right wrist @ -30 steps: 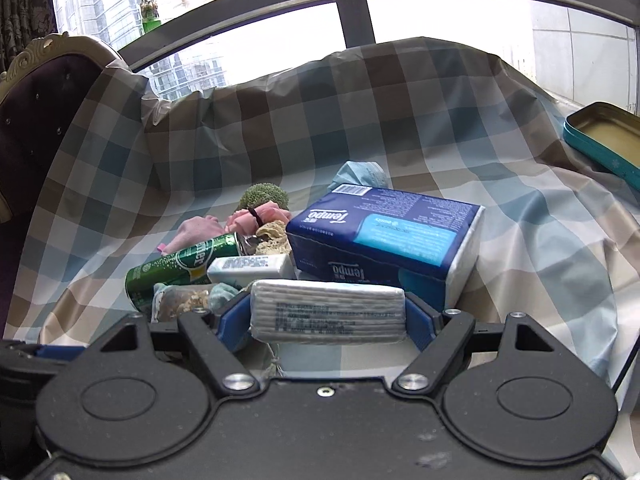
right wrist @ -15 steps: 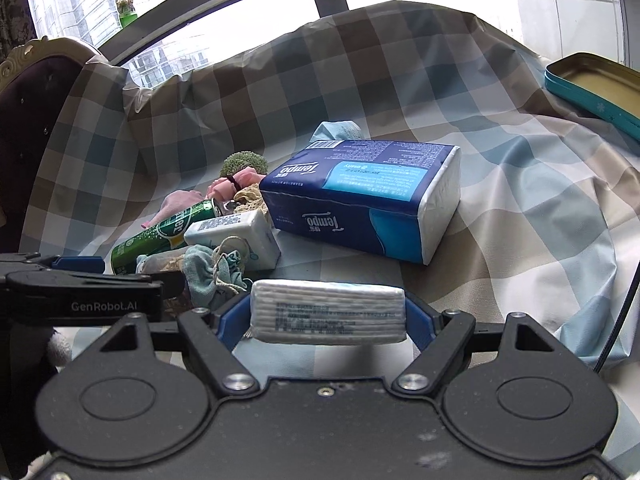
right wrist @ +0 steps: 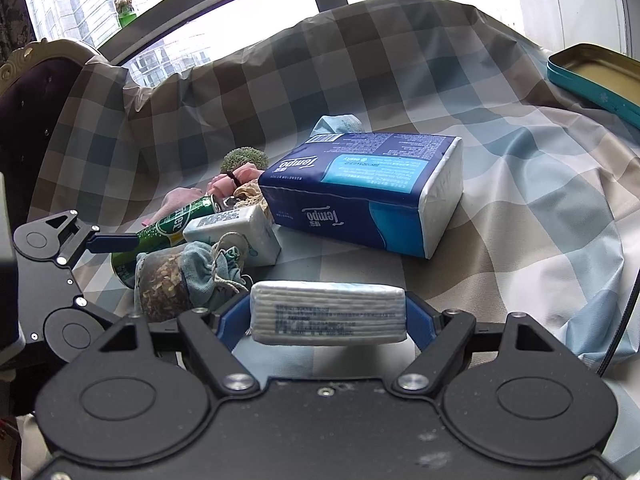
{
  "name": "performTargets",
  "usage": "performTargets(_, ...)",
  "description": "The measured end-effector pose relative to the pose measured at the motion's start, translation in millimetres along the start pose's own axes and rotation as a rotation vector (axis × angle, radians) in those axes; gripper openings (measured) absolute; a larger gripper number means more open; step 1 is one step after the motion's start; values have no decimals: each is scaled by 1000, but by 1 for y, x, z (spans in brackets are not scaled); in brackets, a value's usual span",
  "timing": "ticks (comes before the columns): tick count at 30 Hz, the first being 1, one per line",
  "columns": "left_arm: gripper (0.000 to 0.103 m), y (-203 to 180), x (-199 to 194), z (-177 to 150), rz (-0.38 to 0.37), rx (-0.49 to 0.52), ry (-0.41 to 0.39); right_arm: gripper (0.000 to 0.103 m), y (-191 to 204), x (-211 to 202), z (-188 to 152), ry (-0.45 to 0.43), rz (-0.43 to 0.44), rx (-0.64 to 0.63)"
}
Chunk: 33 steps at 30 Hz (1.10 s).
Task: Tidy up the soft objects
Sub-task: 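Reach the left tool to the seed sachet while the right tool carries the tissue pack, then close the left tool on the seed sachet and lift it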
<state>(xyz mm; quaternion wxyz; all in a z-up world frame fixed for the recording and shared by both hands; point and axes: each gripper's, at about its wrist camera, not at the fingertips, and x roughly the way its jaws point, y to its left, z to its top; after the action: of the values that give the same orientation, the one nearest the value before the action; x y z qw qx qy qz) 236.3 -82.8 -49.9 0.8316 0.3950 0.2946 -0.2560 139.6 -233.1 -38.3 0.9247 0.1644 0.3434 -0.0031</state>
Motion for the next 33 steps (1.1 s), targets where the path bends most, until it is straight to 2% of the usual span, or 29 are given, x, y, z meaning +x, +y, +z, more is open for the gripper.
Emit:
performTargets(4, 93, -1, 7, 3, -72, 83, -11, 79, -1, 2, 1, 9, 6, 11)
performTargets(6, 90, 3, 10, 4, -113, 83, -6, 79, -2, 3, 1, 11, 4, 15)
performTargets(7, 85, 8, 11, 5, -150, 61, 4, 79, -3, 3, 1, 12, 3, 17)
performTargets(8, 73, 13, 12, 6, -182, 34, 16, 79, -3, 3, 1, 12, 2, 18)
performTargets(10, 61, 20, 14, 6, -222, -29, 34, 79, -3, 3, 1, 13, 0, 19)
performTargets(11, 59, 21, 15, 6, -228, -58, 38, 79, -2, 3, 1, 13, -3, 18)
performTargets(16, 56, 32, 11, 4, -227, -297, 103, 79, 0, 4, 1, 12, -22, 9)
performTargets(22, 54, 47, 0, -8, -193, -573, 192, 79, 1, 7, 4, 20, -110, -16)
performTargets(24, 55, 45, 1, -12, -153, -584, 189, 79, 2, 10, 5, 21, -146, -34)
performTargets(25, 59, 43, 5, -12, -135, -572, 192, 79, 2, 13, 5, 25, -167, -43)
performTargets(29, 63, 33, 11, -13, -102, -532, 188, 79, 5, 21, 7, 41, -198, -62)
performTargets(33, 70, 28, 7, -15, -77, -498, 173, 85, 8, 23, 6, 40, -224, -101)
